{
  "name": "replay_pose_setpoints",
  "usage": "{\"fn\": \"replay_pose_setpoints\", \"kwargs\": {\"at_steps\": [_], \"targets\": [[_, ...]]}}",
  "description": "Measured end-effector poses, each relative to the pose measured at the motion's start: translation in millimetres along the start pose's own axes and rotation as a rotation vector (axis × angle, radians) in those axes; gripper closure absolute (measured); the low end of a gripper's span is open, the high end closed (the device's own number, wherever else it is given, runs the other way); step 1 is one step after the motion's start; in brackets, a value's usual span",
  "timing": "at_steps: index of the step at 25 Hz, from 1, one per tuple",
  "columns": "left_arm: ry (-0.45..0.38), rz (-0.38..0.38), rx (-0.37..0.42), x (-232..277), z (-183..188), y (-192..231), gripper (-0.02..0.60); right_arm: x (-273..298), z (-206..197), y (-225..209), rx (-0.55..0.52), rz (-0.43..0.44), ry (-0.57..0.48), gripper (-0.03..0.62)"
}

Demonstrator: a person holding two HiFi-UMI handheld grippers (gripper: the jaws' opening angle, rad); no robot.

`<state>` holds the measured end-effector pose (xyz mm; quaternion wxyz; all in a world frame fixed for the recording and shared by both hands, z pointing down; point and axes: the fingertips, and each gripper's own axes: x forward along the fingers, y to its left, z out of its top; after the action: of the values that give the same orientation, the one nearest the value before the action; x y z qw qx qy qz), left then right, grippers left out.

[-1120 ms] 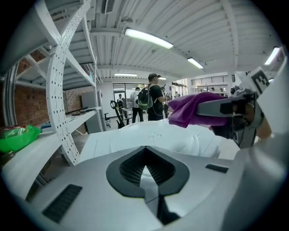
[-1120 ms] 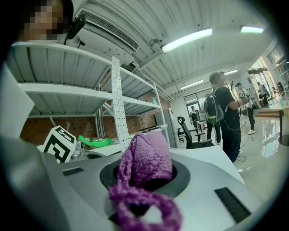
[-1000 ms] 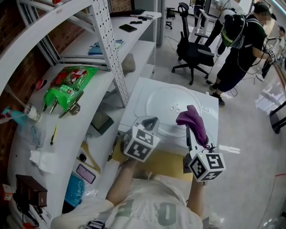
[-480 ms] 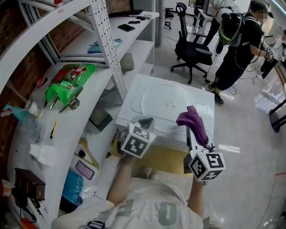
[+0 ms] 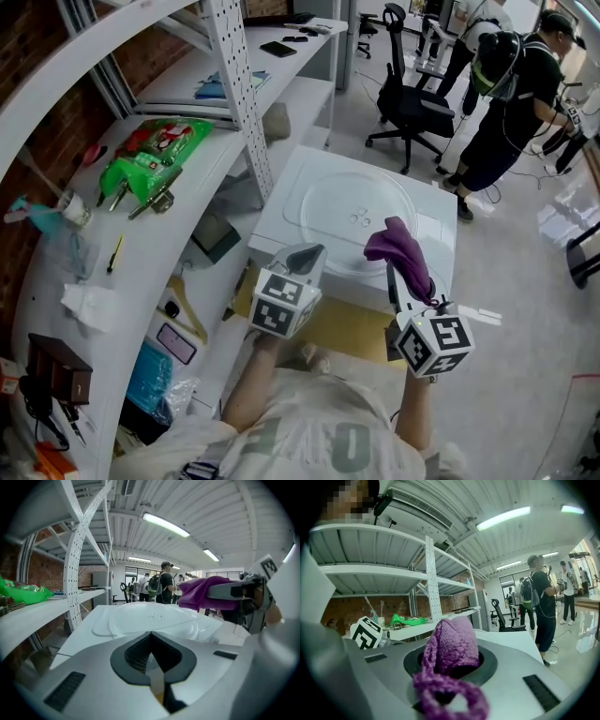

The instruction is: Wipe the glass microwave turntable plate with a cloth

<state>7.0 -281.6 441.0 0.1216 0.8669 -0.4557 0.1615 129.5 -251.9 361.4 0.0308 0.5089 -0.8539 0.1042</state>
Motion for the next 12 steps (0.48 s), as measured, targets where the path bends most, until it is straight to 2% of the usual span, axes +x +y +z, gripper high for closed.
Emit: {"fn": "replay_pose_setpoints", "kwargs": {"at_steps": [7, 12], "targets": [[-0.09, 0.015, 0.07, -4, -2, -1, 0.578, 47, 20, 38, -0.098, 0.214, 0.059, 0.539], [-0.096, 0.003, 0.062, -4, -2, -3, 0.578, 90, 0, 59, -0.212, 0.302, 0.226, 0.539]]}}
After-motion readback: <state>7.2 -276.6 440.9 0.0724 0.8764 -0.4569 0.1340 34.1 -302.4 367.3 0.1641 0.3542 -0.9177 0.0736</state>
